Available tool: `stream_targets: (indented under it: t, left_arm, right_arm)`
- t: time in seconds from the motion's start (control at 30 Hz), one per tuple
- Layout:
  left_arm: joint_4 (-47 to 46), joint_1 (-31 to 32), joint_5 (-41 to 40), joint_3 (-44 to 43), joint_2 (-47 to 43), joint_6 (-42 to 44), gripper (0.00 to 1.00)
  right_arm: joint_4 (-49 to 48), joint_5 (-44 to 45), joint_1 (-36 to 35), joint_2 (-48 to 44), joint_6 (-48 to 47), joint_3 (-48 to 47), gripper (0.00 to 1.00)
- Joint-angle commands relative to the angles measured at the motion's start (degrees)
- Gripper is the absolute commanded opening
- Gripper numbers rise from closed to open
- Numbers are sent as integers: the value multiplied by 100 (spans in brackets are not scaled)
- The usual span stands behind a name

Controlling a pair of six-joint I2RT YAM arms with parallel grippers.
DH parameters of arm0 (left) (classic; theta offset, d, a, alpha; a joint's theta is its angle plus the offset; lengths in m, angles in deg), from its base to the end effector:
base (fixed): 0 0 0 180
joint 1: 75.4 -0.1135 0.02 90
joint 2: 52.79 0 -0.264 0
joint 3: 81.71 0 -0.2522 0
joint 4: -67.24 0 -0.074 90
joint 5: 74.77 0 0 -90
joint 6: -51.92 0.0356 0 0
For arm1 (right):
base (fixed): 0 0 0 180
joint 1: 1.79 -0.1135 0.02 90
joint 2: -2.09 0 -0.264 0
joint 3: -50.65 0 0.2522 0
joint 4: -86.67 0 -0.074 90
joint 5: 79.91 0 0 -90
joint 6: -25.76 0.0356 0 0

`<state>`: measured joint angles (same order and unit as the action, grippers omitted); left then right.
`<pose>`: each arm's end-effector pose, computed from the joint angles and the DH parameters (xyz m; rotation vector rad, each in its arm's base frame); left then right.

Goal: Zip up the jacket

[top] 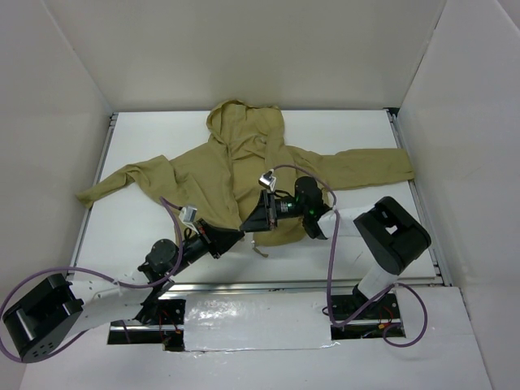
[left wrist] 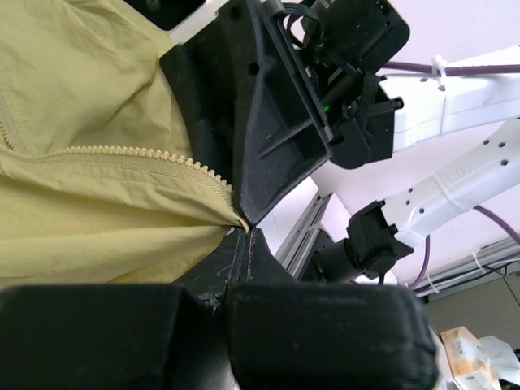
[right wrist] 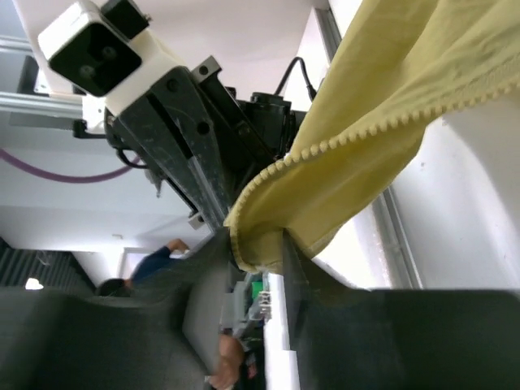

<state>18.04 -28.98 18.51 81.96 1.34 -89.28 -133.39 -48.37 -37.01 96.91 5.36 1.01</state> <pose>0.1171 -0.1260 0.1945 -0.0104 1.5349 -1.4393 0.2376 0.2048 0.1894 -0.3737 2.1395 2.0610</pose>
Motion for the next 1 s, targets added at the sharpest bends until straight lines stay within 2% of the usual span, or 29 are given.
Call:
stream_targets:
  t: [0.0,0.07,0.13,0.27,0.3,0.4,0.43,0.5,0.6,0.8,0.97]
  left_arm:
    - [-226,-1,-39,354,-69,22,0]
    - [-217,-1,-48,336,-69,14,0]
    - [-226,-1,-30,310,-34,14,0]
    - [-261,-1,40,301,71,5,0]
    - [-261,-1,49,301,106,-4,0]
    - [-252,-1,66,301,98,-30,20]
    - [-243,-1,93,301,89,-13,33]
    - [-173,-1,154,301,2,13,43]
    - [-120,-1,163,362,-95,75,41]
    - [-234,-1,242,345,9,163,55]
    - [-568,-1,400,301,439,180,55]
  right_arm:
    - [-304,-166,7,-306,-52,142,30]
    - [-225,-157,-11,-351,-105,221,23]
    - [-225,-166,-11,-394,-122,256,21]
    - [-173,-157,-20,-421,-140,213,2]
    - [-146,-157,-11,-421,-149,195,0]
    - [169,-157,-11,-474,-419,108,0]
    - [562,-157,6,-500,-569,20,0]
    - [950,-183,94,-562,-885,-59,0]
    - [909,-298,191,-588,-896,-68,0]
    - [926,-447,182,-702,-878,-104,0]
    - [997,-439,191,-755,-913,-112,0]
